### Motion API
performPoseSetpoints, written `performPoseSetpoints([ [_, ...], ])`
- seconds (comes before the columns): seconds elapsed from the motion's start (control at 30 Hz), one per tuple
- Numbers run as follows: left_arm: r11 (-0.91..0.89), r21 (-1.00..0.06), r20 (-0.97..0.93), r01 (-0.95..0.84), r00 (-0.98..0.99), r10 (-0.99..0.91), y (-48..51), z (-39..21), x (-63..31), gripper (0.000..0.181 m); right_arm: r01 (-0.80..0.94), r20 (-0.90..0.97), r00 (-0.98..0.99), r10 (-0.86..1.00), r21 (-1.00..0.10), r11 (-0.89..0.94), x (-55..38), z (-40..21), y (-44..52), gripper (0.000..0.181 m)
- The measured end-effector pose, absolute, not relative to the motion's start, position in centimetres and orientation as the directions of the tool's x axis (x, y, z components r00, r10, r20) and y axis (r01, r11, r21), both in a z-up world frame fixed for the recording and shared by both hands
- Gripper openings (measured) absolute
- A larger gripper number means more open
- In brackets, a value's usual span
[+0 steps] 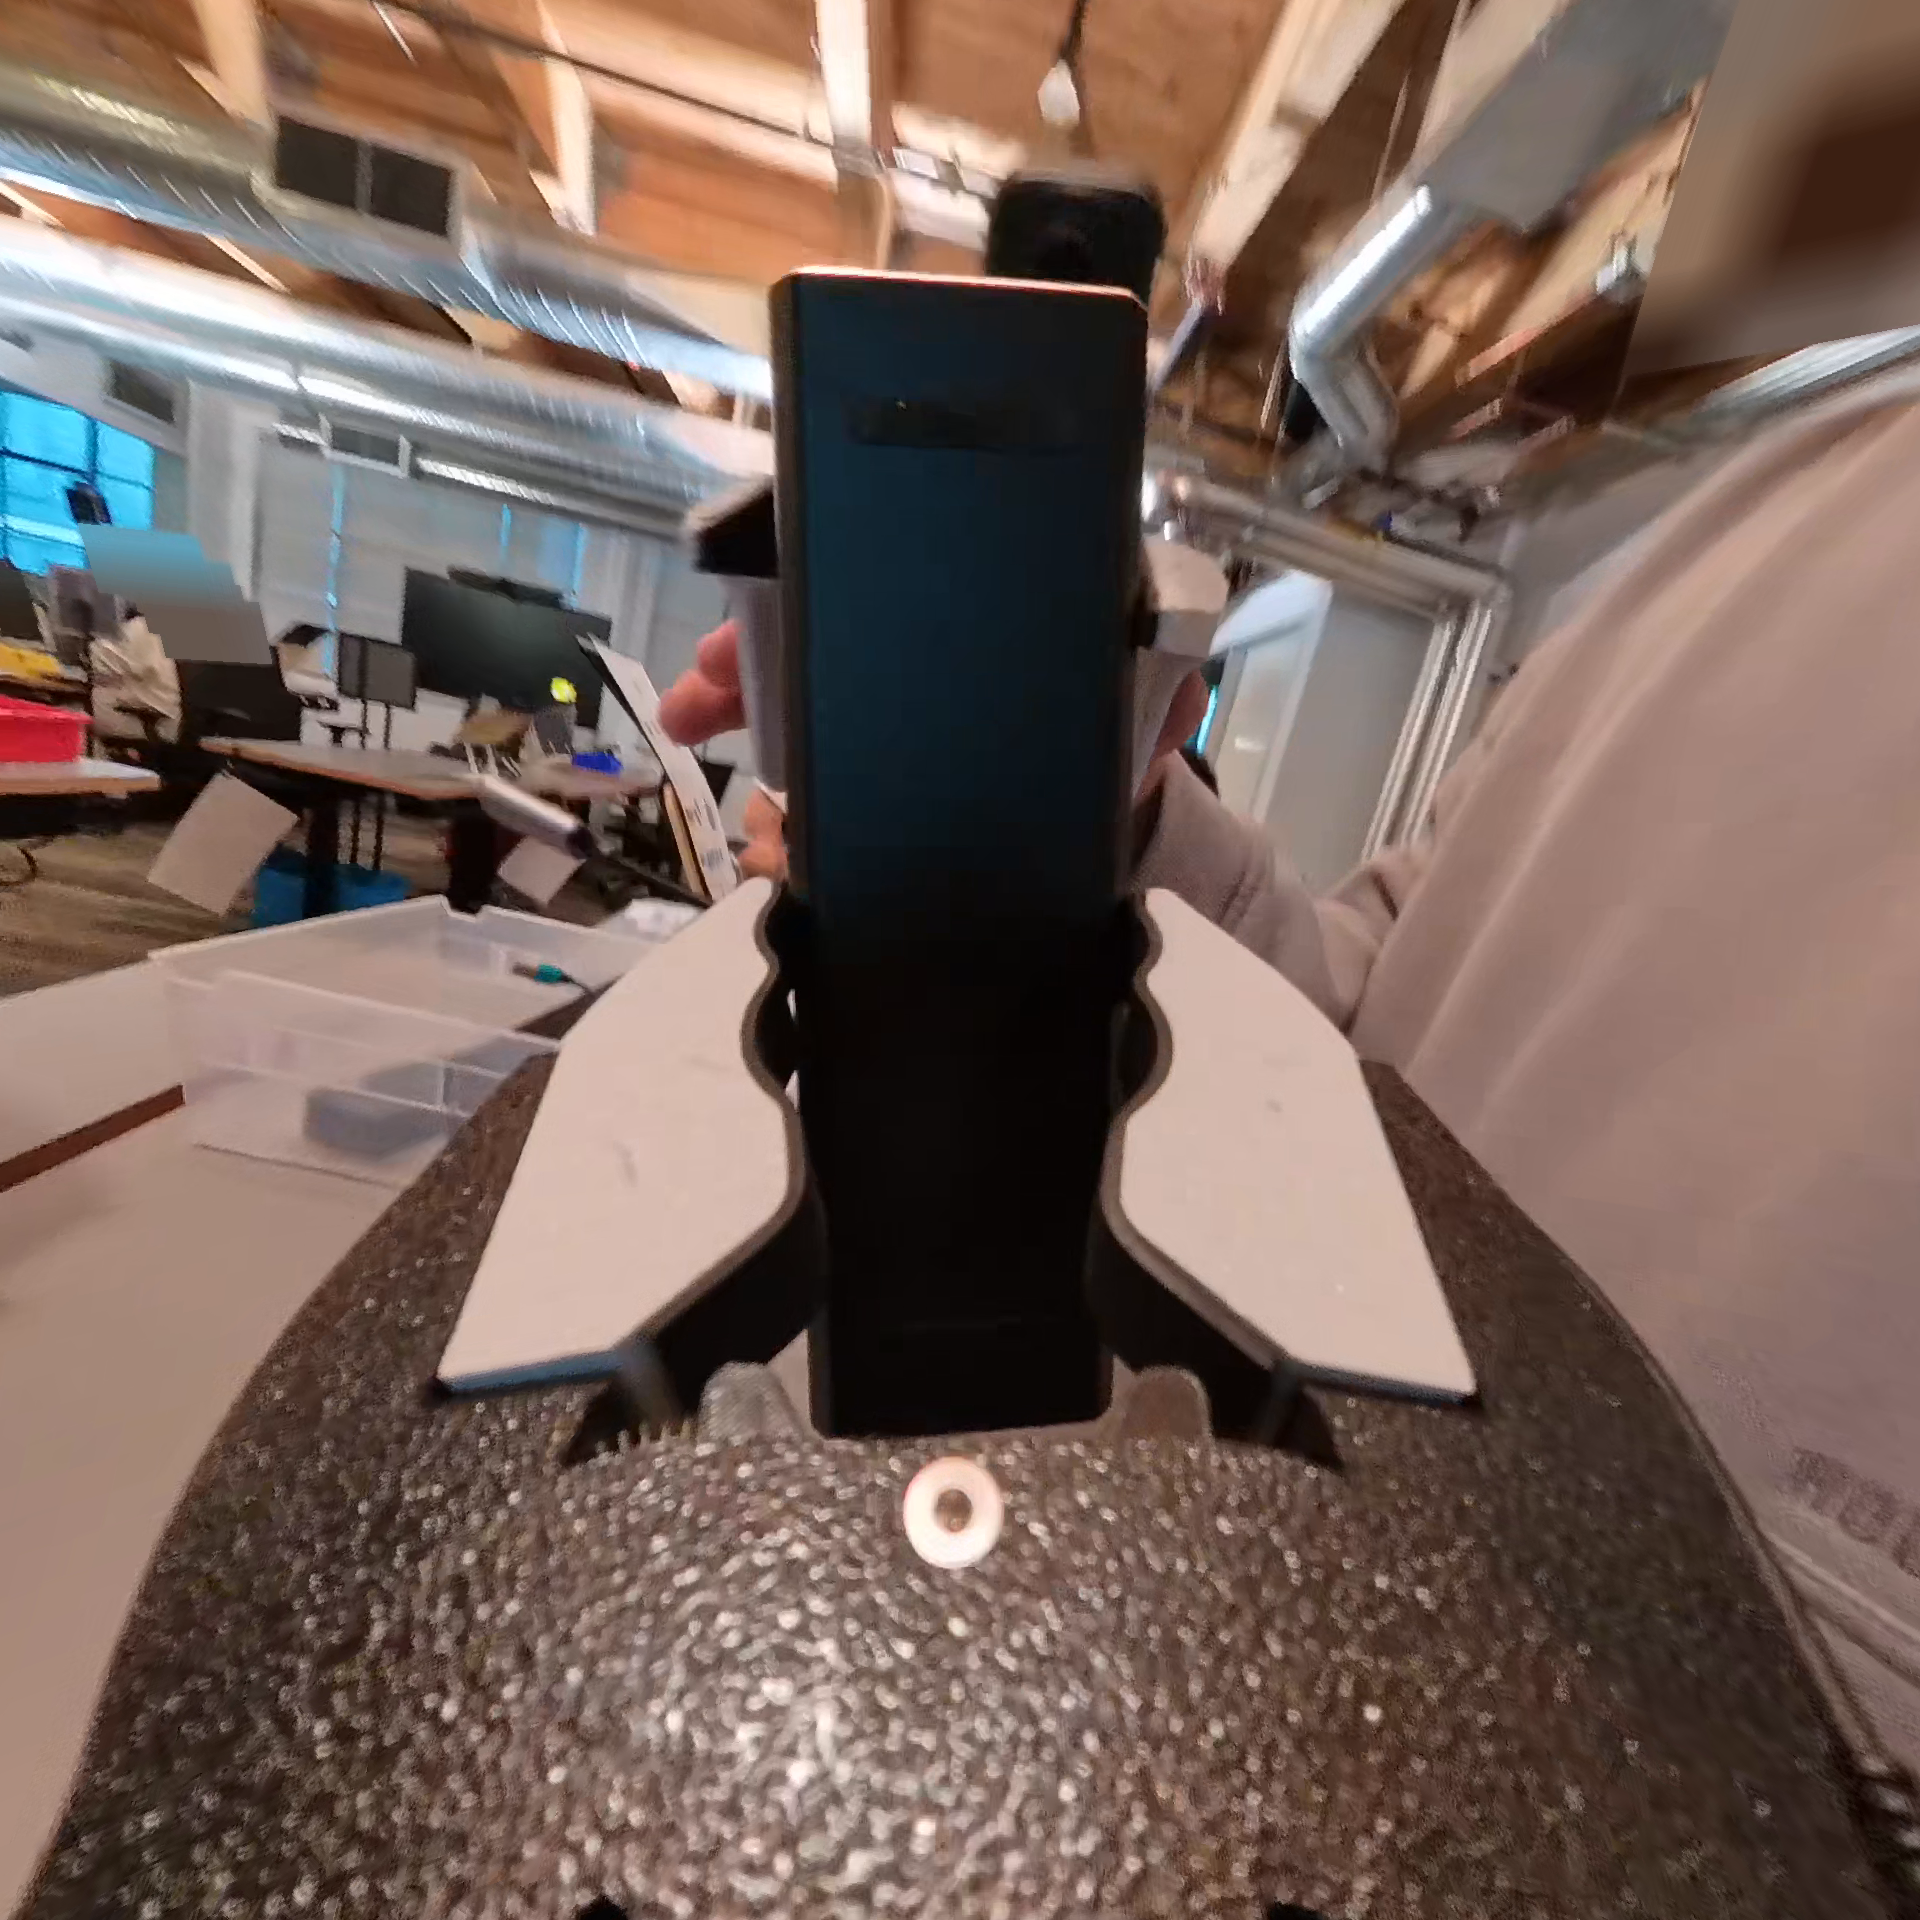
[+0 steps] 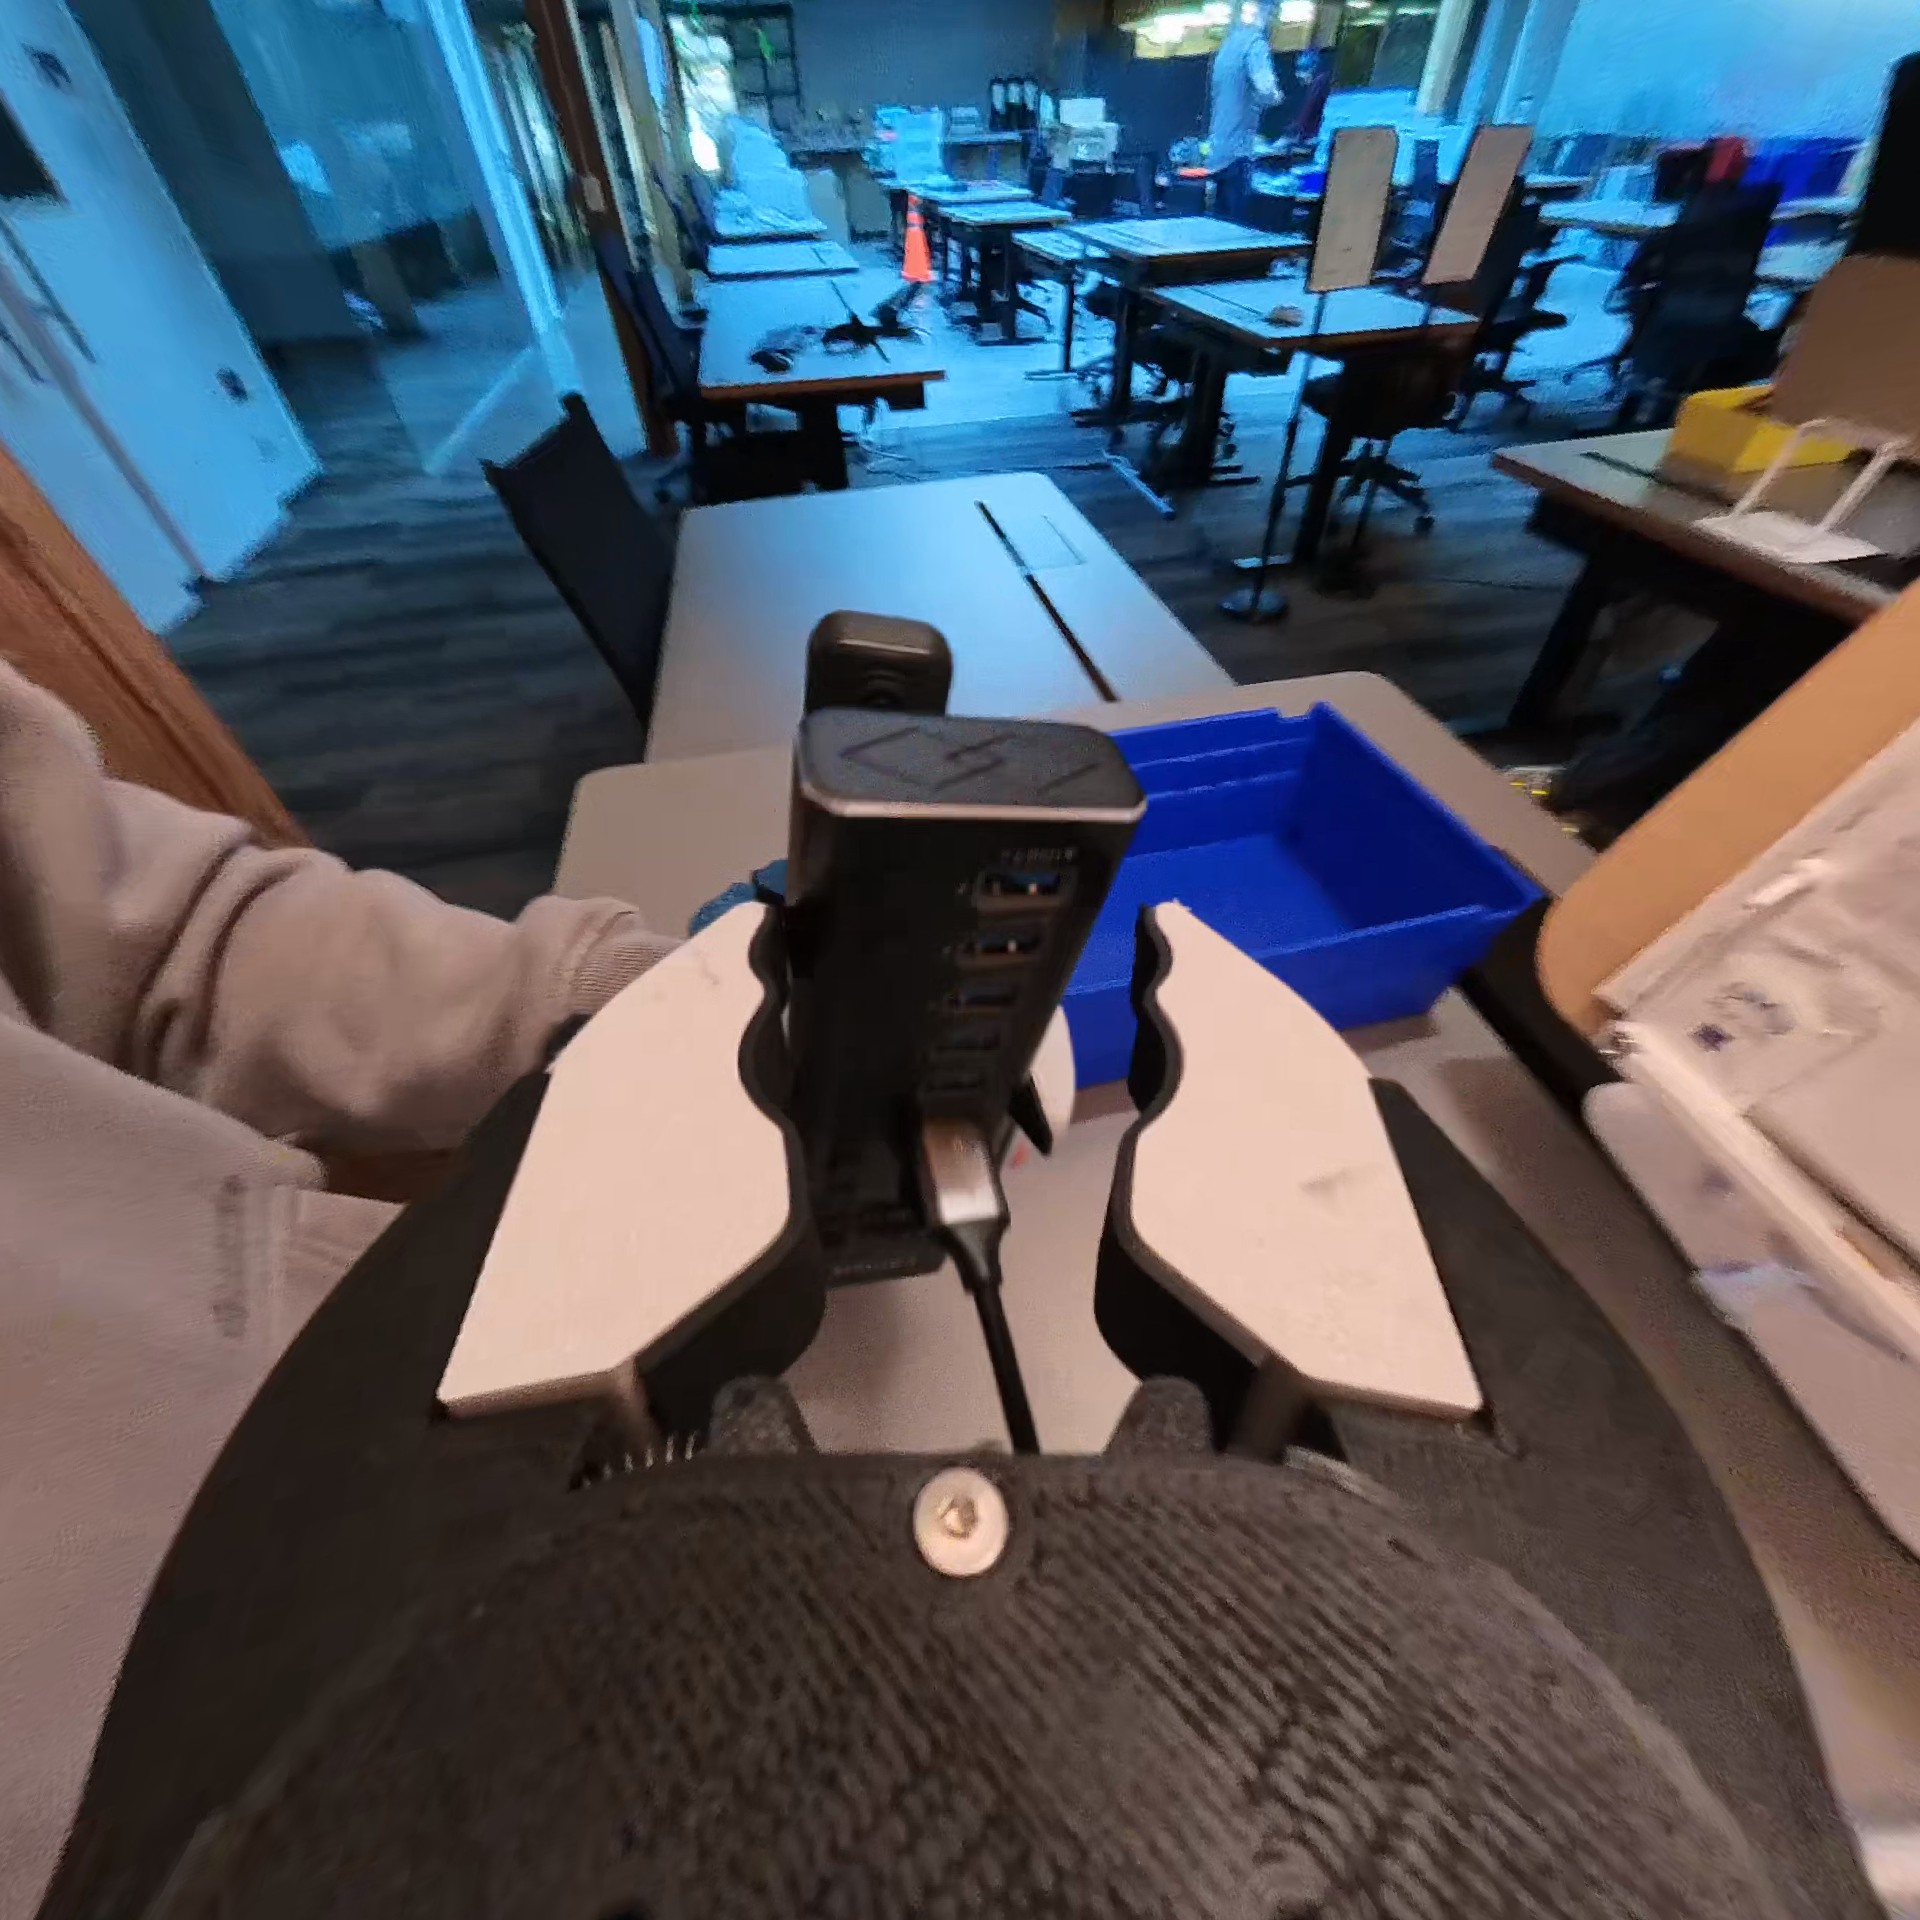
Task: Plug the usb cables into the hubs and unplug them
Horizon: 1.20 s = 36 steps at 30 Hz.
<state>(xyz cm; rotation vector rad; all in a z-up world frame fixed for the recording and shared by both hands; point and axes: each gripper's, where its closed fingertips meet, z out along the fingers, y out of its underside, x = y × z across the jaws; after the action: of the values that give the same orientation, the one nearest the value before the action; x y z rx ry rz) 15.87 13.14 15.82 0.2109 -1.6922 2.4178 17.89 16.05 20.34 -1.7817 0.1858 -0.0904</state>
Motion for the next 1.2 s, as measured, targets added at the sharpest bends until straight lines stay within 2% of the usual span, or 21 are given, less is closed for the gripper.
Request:
performPoseSetpoints([
  [0.13,-0.228,-0.955,0.179,-0.191,-0.981,0.073,12.2,14.8,15.0,0.06,-0.115,-0.107,0.992,-0.069,-0.986,-0.123,16.4,19.5,16.2,0.061],
  [0.33,0.053,-0.993,0.1,-0.103,-0.994,-0.047,11.3,13.1,15.4,0.06,-0.05,-0.034,0.997,-0.074,-0.973,-0.223,16.1,18.0,16.4,0.06],
  [0.4,0.085,-0.993,0.073,-0.08,-0.995,-0.074,10.9,13.4,15.6,0.075,-0.034,-0.01,0.995,-0.097,-0.968,-0.249,16.2,17.7,16.9,0.06],
  [0.47,0.128,-0.991,0.013,-0.023,-0.997,-0.079,10.5,13.0,15.6,0.077,-0.02,0.004,0.996,-0.087,-0.962,-0.273,15.9,17.3,17.3,0.06],
  [0.57,0.158,-0.987,-0.015,-0.003,-0.994,-0.111,10.1,12.4,15.8,0.082,-0.007,0.024,0.995,-0.101,-0.953,-0.303,15.9,16.9,17.3,0.06],
  [0.7,0.165,-0.985,0.018,-0.038,-0.992,-0.124,9.9,12.0,16.0,0.073,-0.016,0.013,0.996,-0.091,-0.951,-0.31,15.8,16.6,17.3,0.06],
  [0.9,0.13,-0.99,0.032,-0.047,-0.992,-0.119,9.9,11.2,16.1,0.072,-0.021,0.015,0.995,-0.094,-0.93,-0.366,16.0,15.6,17.0,0.06],
  [1.07,0.124,-0.992,0.009,-0.028,-0.989,-0.15,11.0,10.7,16.2,0.072,-0.087,-0.051,0.989,-0.136,-0.96,-0.265,16.1,17.3,13.7,0.053],
  [1.2,0.136,-0.991,-0.027,0.007,-0.988,-0.149,11.3,10.7,15.9,0.072,-0.144,-0.077,0.979,-0.189,-0.917,-0.371,17.1,13.3,11.1,0.047],
])
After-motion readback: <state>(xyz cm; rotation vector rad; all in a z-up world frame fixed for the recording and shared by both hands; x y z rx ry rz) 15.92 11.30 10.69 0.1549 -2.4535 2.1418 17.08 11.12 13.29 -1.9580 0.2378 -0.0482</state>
